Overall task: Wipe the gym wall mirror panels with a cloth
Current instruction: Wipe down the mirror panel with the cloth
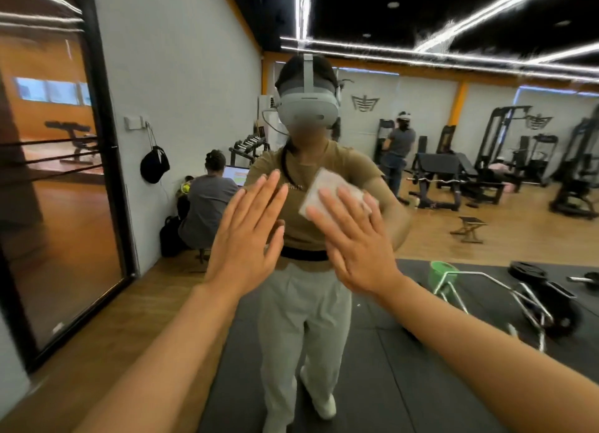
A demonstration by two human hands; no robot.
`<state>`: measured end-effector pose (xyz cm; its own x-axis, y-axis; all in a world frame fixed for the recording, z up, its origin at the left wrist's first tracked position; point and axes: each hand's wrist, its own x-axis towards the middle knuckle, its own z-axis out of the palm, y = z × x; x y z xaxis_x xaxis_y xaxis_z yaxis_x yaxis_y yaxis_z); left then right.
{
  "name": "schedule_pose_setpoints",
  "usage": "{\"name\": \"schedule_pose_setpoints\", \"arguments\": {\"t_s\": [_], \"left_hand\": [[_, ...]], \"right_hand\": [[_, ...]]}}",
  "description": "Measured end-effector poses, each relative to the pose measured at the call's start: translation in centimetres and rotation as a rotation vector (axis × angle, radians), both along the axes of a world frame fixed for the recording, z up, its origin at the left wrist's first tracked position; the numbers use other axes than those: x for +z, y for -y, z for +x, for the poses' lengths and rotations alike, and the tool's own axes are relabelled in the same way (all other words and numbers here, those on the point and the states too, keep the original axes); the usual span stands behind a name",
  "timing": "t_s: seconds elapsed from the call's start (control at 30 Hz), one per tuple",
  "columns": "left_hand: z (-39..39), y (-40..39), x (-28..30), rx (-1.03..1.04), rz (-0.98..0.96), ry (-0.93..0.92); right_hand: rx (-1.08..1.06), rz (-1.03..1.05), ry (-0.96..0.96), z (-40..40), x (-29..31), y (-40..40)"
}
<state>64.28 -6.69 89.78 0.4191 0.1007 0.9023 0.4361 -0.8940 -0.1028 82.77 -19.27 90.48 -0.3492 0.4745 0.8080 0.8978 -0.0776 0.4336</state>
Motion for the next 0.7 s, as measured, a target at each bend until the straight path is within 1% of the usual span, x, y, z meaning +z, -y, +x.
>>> {"name": "schedule_pose_setpoints", "arguments": {"t_s": [0.13, 0.2, 0.27, 0.3, 0.33, 0.4, 0.47, 0.5, 0.53, 0.6, 0.7], "left_hand": [[0.4, 0.2, -0.7, -0.001, -0.03, 0.014], [0.5, 0.5, -2.4, 0.005, -0.042, 0.041], [0.4, 0.9, -5.6, -0.003, -0.076, 0.109], [0.3, 1.0, -7.7, -0.014, -0.113, 0.157], [0.3, 1.2, -9.9, -0.024, -0.154, 0.205], [0.5, 1.5, -14.2, -0.03, -0.221, 0.286], [1.2, 1.7, -17.5, -0.034, -0.234, 0.322], [1.6, 1.8, -18.8, -0.039, -0.226, 0.328], [2.1, 1.9, -19.9, -0.045, -0.217, 0.33], [3.1, 1.9, -21.8, -0.053, -0.207, 0.339], [4.2, 1.4, -23.6, -0.057, -0.182, 0.367]], "right_hand": [[-0.106, -0.407, 0.482, 2.8, -12.7, 1.9], [-0.111, -0.459, 0.611, 3.9, -15.0, 2.1], [-0.073, -0.389, 0.639, 4.1, -13.7, 1.5], [-0.055, -0.312, 0.622, 3.9, -12.0, 1.1], [-0.035, -0.215, 0.565, 3.7, -9.9, 0.8], [-0.02, -0.049, 0.368, 3.2, -5.0, 0.5], [-0.046, 0.078, 0.165, 2.7, -0.8, 0.3], [-0.055, 0.141, 0.093, 2.5, 0.5, 0.1], [-0.061, 0.187, 0.046, 2.4, 1.1, -0.3], [-0.077, 0.236, 0.015, 2.3, 0.4, -1.2], [-0.056, 0.242, 0.017, 2.1, -4.2, -1.9]]}}
